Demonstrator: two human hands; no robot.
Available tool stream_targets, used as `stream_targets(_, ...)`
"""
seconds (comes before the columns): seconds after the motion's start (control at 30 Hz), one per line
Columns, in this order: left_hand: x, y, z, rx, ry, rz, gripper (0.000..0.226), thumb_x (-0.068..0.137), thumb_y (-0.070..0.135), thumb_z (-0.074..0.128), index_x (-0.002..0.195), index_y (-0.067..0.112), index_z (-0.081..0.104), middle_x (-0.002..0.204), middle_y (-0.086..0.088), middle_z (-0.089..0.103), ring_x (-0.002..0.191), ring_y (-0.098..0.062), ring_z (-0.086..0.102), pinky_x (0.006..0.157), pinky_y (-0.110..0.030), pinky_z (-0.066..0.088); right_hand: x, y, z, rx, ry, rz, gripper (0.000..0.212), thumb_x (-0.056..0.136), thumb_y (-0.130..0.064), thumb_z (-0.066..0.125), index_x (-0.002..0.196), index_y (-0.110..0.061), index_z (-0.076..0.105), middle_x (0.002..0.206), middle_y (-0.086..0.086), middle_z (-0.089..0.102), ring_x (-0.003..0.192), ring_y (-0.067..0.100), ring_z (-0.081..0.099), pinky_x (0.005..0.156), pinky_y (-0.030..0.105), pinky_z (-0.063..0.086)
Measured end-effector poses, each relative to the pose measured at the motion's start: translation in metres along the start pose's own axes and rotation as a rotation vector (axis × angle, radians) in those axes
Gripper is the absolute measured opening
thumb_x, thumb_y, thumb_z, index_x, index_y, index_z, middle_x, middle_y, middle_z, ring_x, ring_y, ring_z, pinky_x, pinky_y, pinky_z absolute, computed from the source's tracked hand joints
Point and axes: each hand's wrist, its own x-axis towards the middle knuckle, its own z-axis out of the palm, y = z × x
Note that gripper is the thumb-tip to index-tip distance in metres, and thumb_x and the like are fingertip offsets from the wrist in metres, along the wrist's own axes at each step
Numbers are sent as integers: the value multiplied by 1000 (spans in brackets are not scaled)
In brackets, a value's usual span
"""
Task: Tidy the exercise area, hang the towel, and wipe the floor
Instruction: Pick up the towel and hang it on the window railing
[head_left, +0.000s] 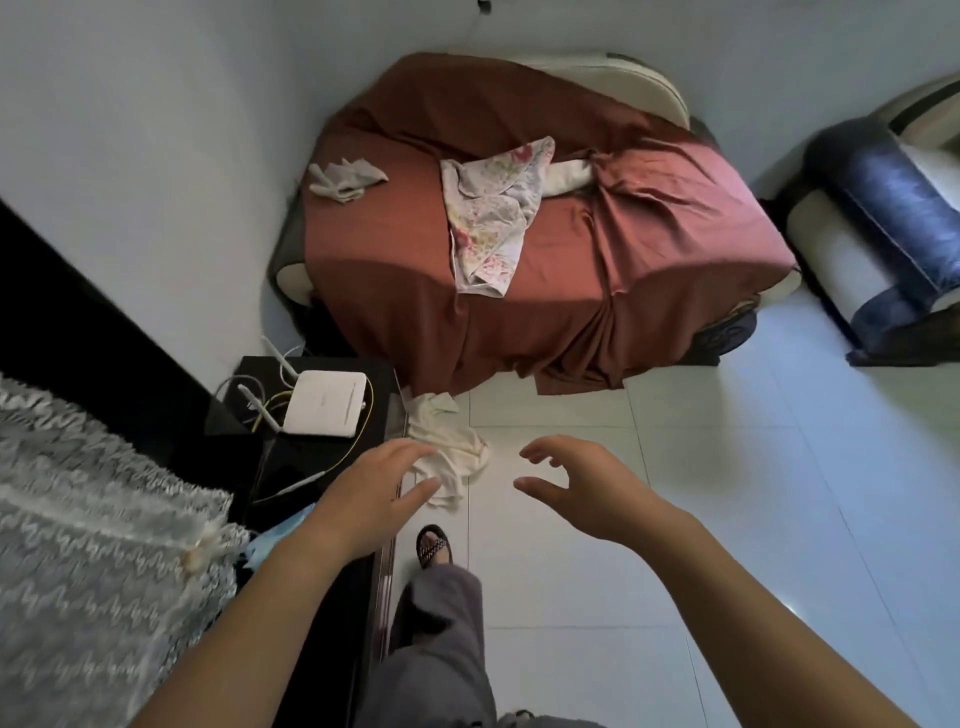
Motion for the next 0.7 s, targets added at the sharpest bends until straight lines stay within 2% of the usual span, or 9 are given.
stream_targets(0.2,132,-40,-40,-4,-98,45,44,92,46,48,132,27,48,135,12,47,125,-10,44,103,-33,39,117,5,-22,-3,-13,101,41,87,-48,56,121,-26,54,119,-11,58,106,7,51,80,16,34)
stream_targets(0.4,235,-73,-74,-10,-111,60,41,93,43,50,130,25,50,136,7,47,127,-11,42,106,-34,36,217,7,-39,-17,-50,152,43,87,-49,55,123,-26,52,124,-9,56,110,10,51,86,22,39)
stream_targets(0.53,276,-87,-72,-39,-117,59,43,93,44,48,131,26,49,137,8,47,128,-13,42,105,-37,37,261,19,-43,-35,-77,158,45,88,-47,55,124,-22,52,125,-5,57,111,13,52,86,20,36)
stream_targets(0.7,309,-112,-46,-87,-117,-36,44,93,41,49,133,24,48,141,4,44,131,-13,38,108,-35,34,311,47,-29,-60,-143,121,44,89,-46,54,125,-21,52,125,-3,56,111,14,52,83,18,34)
